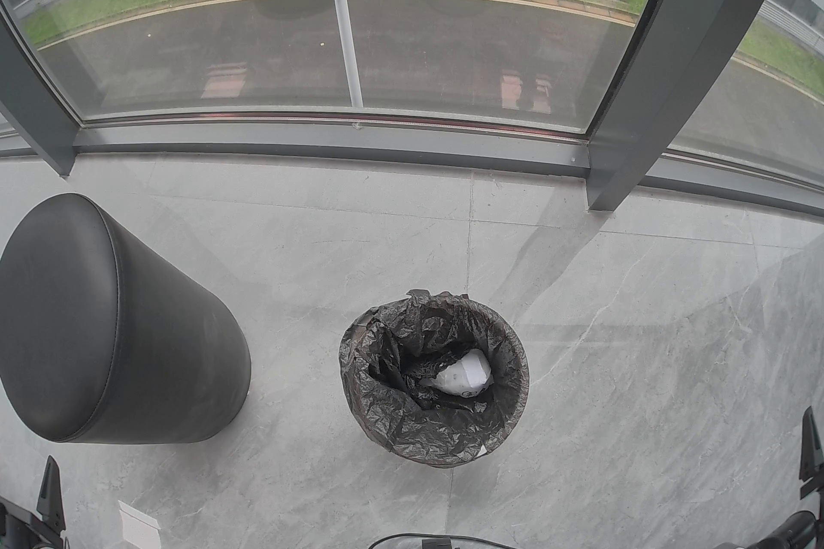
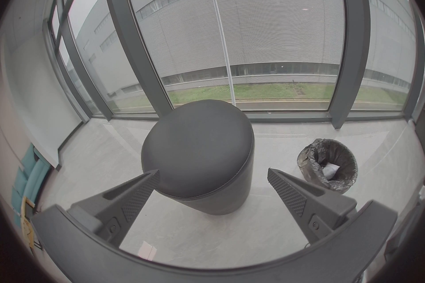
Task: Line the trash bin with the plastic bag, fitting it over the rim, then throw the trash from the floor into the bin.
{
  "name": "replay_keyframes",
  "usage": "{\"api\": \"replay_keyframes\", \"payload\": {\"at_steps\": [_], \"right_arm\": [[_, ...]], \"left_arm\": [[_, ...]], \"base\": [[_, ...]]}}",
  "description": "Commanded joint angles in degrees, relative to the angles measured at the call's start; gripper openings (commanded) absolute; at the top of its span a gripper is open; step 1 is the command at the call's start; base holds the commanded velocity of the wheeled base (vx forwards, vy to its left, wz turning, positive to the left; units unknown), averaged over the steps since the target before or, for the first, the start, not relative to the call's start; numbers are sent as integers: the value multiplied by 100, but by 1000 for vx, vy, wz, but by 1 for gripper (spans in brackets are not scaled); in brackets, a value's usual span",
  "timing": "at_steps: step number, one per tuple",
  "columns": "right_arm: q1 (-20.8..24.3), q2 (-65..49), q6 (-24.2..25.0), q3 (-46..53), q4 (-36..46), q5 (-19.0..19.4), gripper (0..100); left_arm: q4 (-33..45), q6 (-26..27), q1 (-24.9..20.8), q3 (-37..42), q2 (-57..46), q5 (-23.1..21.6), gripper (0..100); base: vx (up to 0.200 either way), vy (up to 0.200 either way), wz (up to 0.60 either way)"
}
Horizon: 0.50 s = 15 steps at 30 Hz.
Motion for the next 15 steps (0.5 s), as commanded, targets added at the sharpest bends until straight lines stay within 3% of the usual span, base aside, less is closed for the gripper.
{"api": "replay_keyframes", "payload": {"at_steps": [1, 3, 7, 11, 15], "right_arm": [[-1, -68, 229, 72, 363, 750, 100], [-1, -68, 440, 64, 372, 1005, 100], [-1, -68, 458, 64, 372, 988, 100], [-1, -68, 361, 64, 372, 487, 100], [8, -68, -34, 99, 293, -102, 100]], "left_arm": [[-5, 270, 421, 152, -387, -52, 100], [-23, 226, 403, 232, -422, -61, 100], [-49, 209, 394, 460, -493, -78, 100], [-823, -20, 377, 908, -493, -421, 100], [-1174, -459, 377, 1075, -493, -737, 100]], "base": [[0, 0, 0], [0, 0, 0], [0, 0, 0], [0, 0, 0], [0, 0, 0]]}}
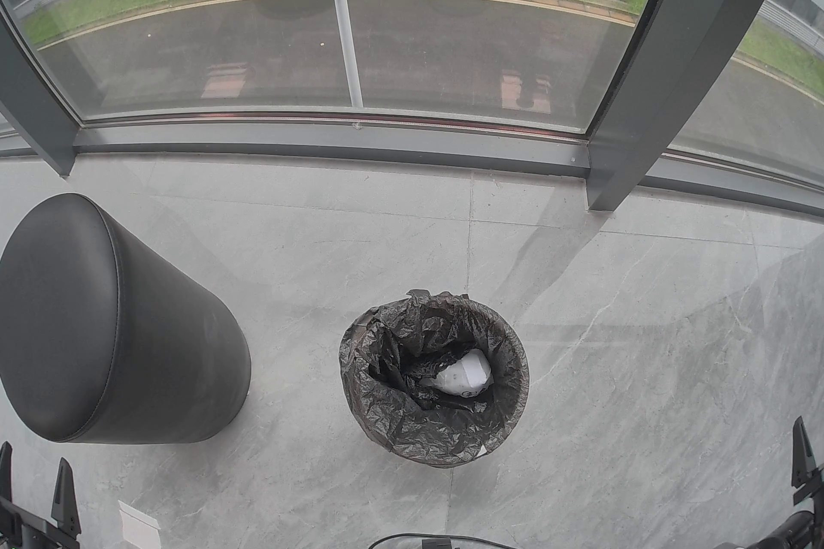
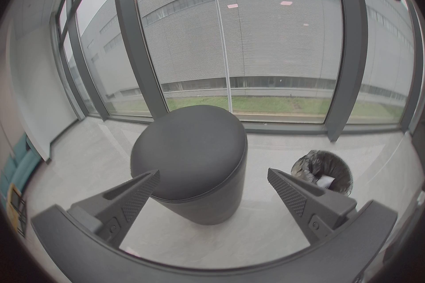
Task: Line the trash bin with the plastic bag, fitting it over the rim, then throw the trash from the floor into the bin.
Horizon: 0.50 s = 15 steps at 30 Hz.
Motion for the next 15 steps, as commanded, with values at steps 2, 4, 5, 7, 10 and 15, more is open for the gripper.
{"api": "replay_keyframes", "payload": {"at_steps": [2, 4, 5, 7, 10, 15], "right_arm": [[8, -68, -256, 66, -112, -405, 100], [8, -68, -265, 66, -121, -467, 100], [8, -68, -274, 66, -121, -476, 100], [8, -68, -274, 66, -112, -476, 100], [8, -68, -247, 66, -103, -476, 100], [8, -68, -256, 66, -94, -353, 100]], "left_arm": [[-223, -473, 2, 256, -110, -239, 100], [-240, -640, 2, 265, -110, -247, 100], [-240, -666, 2, 265, -110, -239, 100], [-240, -675, 2, 274, -110, -230, 100], [-240, -675, 2, 274, -110, -212, 100], [-267, -148, 2, 291, -110, -309, 100]], "base": [[0, 0, 0], [0, 0, 0], [0, 0, 0], [0, 0, 0], [0, 0, 0], [0, 0, 0]]}}
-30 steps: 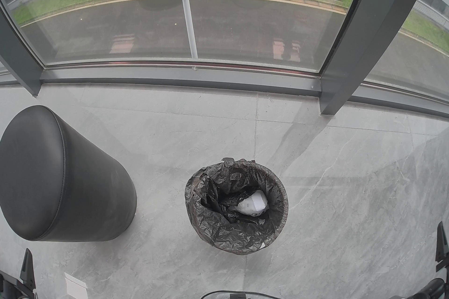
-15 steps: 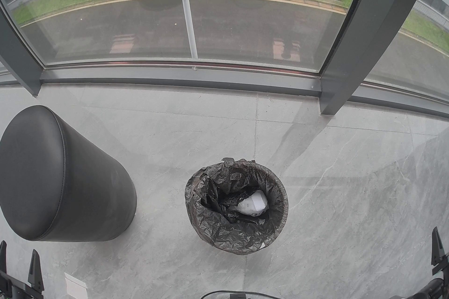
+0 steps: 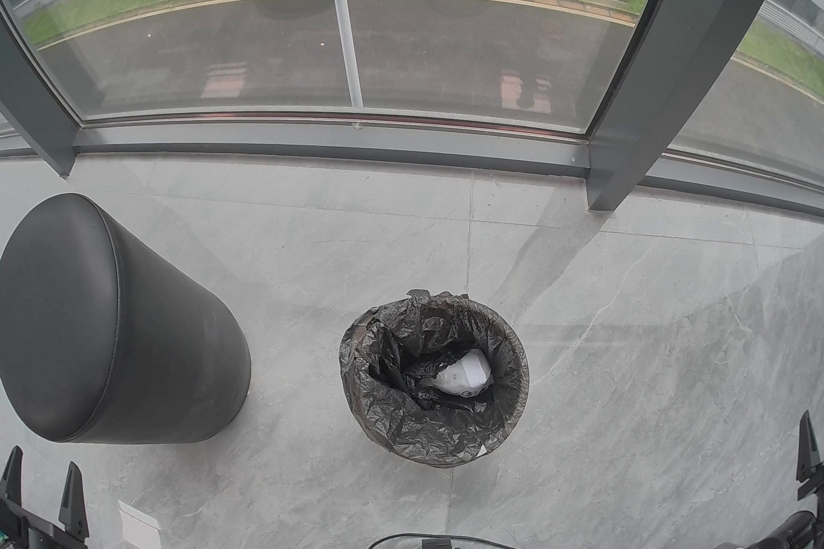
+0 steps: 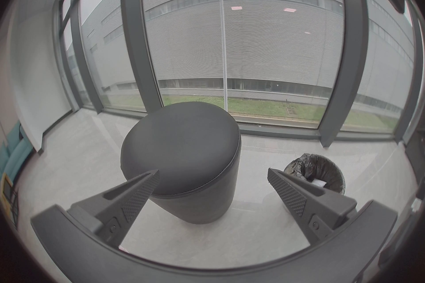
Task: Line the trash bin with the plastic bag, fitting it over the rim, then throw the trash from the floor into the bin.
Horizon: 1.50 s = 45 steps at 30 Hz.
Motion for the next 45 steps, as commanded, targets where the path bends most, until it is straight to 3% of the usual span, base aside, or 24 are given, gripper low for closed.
{"api": "replay_keyframes", "payload": {"at_steps": [1, 5, 16, 20, 21, 22, 30, 34, 36, 38, 45], "right_arm": [[2, -71, -17, 75, -3, 121, 100], [2, -71, -140, 66, -3, 605, 100], [2, -71, -53, 75, -21, 543, 100], [2, -71, -53, 75, -3, 948, 100], [-7, -71, -35, 75, 5, 1299, 100], [-7, -71, -53, 75, 5, 1378, 100], [-7, -71, -79, 84, -21, 912, 100], [2, -71, 71, 75, 14, 1185, 100], [2, -71, 246, 101, 137, 1668, 100], [-7, -71, 413, 40, 454, 1686, 100], [-7, -71, 440, 84, 322, 1642, 100]], "left_arm": [[-59, 315, 0, 35, -84, -113, 100], [-332, 403, 0, 105, -84, -790, 100], [-68, 192, 0, 105, -84, -737, 100], [-68, 227, 0, 105, -84, -746, 100], [-68, 227, 0, 105, -84, -746, 100], [-68, 227, 0, 105, -84, -746, 100], [-68, 183, 0, 105, -84, -737, 100], [-77, 166, 0, 105, -84, -719, 100], [-77, 157, 0, 105, -84, -711, 100], [-77, 157, 0, 105, -84, -711, 100], [-77, 131, 0, 105, -84, -719, 100]], "base": [[0, 0, 0], [0, 0, 0], [0, 0, 0], [0, 0, 0], [0, 0, 0], [0, 0, 0], [0, 0, 0], [0, 0, 0], [0, 0, 0], [0, 0, 0], [0, 0, 0]]}}
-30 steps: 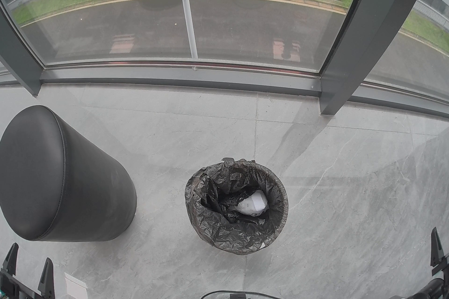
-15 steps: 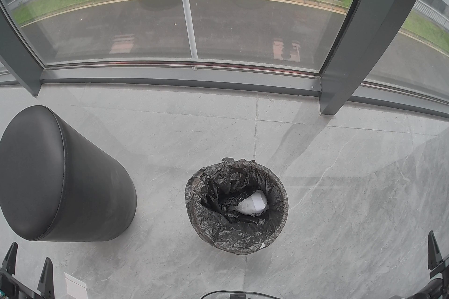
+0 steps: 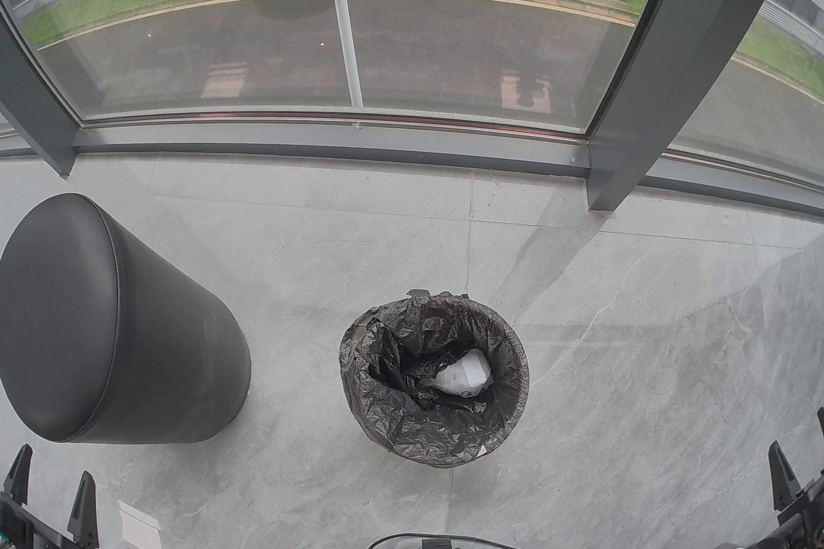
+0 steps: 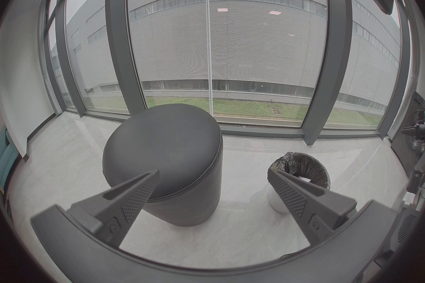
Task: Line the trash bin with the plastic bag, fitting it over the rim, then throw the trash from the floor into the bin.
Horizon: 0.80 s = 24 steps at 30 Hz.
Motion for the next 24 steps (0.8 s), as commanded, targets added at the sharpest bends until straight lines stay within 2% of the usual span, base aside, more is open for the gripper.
{"api": "replay_keyframes", "payload": {"at_steps": [1, 24], "right_arm": [[-1, -84, 4, 84, -11, -5, 100], [-1, -84, 92, 84, -11, 4, 100]], "left_arm": [[5, 16, 0, 99, -85, -22, 100], [5, 69, 0, 99, -85, -40, 100]], "base": [[0, 0, 0], [0, 0, 0]]}}
